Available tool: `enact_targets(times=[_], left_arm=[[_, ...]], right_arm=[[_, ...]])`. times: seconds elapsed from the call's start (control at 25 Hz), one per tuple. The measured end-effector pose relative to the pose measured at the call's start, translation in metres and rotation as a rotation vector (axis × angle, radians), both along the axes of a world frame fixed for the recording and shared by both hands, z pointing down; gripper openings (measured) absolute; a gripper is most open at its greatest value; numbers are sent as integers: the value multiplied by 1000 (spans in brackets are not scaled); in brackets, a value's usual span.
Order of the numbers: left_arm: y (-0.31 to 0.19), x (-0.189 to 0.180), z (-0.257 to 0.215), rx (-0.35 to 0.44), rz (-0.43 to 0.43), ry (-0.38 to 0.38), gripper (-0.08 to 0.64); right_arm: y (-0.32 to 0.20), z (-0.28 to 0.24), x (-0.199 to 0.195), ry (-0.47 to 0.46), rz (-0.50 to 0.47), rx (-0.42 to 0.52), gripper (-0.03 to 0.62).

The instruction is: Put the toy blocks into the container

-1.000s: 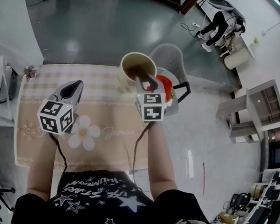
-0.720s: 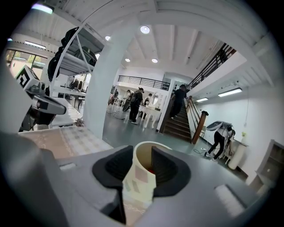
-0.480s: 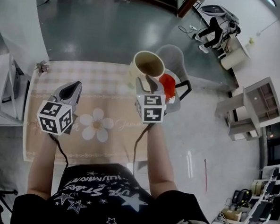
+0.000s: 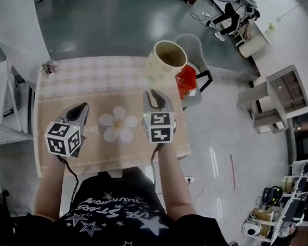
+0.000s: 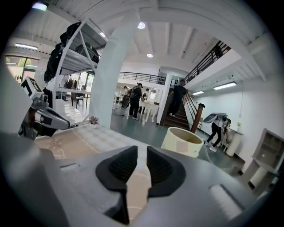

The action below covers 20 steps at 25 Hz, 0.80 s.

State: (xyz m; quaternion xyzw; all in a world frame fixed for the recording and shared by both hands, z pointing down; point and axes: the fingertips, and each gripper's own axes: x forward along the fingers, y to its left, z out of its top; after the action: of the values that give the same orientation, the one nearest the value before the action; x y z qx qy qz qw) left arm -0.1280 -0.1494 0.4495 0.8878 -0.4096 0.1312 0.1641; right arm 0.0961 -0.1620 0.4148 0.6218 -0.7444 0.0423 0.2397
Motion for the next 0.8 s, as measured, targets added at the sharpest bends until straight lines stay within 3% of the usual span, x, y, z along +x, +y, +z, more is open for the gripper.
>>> enact_targets(times=[0.16,0.48,0.8], left_arm=[[13,0,13,-26,28,-8,9],[37,7,22,-35,36,-21,9],[73,35,24,-50,33,-40,11]], right_arm=[[22,20,-13,-27,9,-41,6],[41,31,-27,-75,-44,-73,5],[78,41,-12,-117,-62,-112,5]])
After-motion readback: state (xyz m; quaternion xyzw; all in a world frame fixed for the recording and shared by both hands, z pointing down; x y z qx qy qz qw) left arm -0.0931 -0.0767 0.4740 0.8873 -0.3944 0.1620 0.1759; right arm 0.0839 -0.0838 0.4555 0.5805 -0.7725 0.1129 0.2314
